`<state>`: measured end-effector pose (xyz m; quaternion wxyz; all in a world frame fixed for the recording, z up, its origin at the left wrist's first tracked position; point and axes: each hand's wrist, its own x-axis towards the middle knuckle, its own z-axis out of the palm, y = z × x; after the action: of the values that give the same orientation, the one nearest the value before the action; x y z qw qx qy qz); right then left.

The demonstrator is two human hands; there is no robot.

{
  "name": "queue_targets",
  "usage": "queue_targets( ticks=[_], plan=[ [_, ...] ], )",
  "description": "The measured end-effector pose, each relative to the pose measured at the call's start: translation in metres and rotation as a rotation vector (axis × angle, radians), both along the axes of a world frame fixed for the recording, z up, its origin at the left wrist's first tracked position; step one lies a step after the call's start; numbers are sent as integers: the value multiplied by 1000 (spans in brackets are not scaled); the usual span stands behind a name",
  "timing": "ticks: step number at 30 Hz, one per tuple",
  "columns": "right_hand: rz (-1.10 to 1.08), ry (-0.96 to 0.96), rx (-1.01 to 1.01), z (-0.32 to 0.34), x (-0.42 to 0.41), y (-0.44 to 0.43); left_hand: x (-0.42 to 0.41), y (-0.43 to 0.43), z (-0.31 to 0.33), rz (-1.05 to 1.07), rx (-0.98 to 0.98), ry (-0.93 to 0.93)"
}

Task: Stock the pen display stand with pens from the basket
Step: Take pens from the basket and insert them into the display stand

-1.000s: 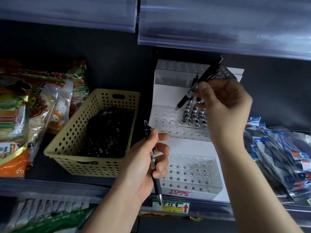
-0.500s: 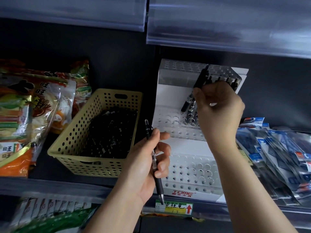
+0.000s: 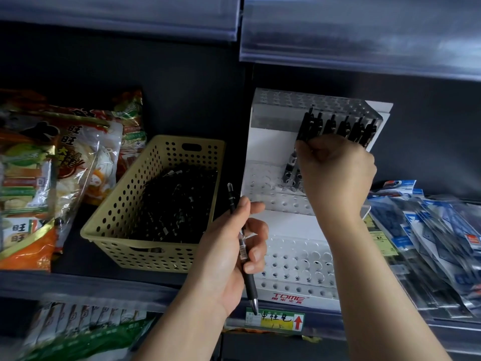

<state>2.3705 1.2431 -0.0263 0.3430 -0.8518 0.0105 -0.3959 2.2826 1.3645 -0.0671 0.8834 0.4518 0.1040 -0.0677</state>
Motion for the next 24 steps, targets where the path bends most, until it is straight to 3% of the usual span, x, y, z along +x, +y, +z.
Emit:
queue_targets(
  ticks=[11, 14, 16, 19, 21, 24],
  plan=[
    [41, 87, -92, -1, 1, -3, 2, -1, 4, 64, -84, 15],
    [275, 101, 51, 9, -5, -6, 2, 0, 3, 56, -40, -43],
    [524, 303, 198, 20, -15, -4, 2, -1, 3, 38, 0, -102],
    [788, 624, 133, 23, -26, 0, 1, -2, 5, 26, 24, -174],
    [822, 596, 112, 20, -27, 3, 1, -2, 5, 50, 51, -197],
    [793, 426, 349, 24, -27, 1, 0, -1, 3, 82, 201, -212]
  ],
)
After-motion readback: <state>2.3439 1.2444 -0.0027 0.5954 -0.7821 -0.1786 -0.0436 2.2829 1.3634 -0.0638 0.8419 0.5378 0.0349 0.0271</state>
